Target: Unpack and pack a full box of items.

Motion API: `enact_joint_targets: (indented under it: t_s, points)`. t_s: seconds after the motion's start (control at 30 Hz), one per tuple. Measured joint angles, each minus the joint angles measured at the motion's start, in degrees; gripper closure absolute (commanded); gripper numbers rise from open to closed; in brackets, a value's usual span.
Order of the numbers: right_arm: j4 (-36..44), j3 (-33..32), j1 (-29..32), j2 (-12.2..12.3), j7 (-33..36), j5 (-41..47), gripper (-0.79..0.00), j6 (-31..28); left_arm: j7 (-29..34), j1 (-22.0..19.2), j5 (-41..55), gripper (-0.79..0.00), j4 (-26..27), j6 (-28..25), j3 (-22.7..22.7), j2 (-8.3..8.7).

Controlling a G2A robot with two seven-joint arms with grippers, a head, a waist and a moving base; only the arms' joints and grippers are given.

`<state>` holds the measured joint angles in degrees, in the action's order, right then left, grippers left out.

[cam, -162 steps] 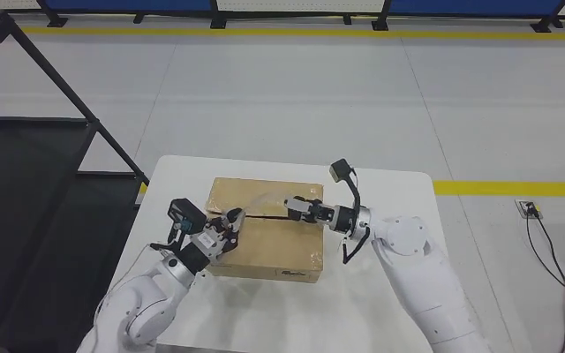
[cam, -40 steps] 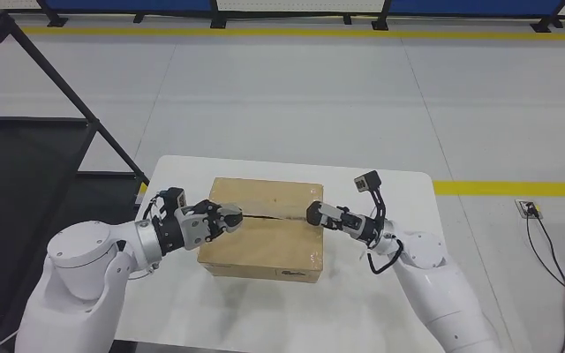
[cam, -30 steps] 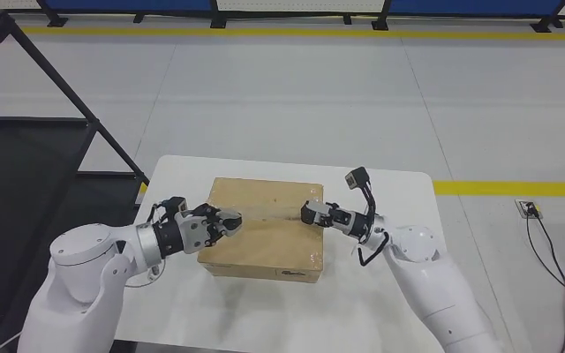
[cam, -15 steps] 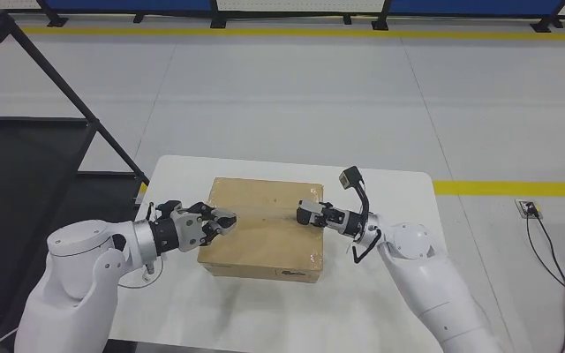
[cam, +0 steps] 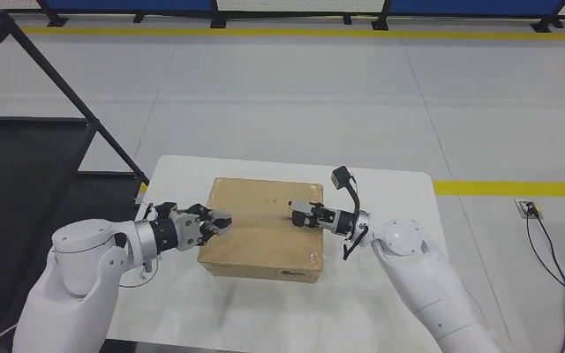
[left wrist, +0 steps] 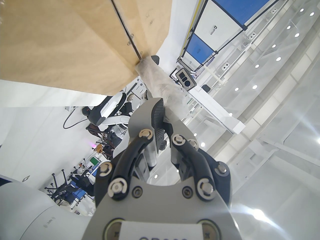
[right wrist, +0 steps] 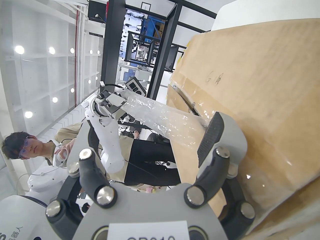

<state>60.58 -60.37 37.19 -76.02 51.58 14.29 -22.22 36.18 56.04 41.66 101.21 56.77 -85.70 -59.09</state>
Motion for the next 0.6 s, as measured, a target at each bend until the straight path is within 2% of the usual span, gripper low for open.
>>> enact_joint_targets:
  t_s: [0.6]
  points:
    - [-2.02,3.85,-3.0,-1.63,0.53,2.26,-0.785,2.76,2.26,-1.48,-2.77,0.0,-6.04,-2.31,1.65,1.77]
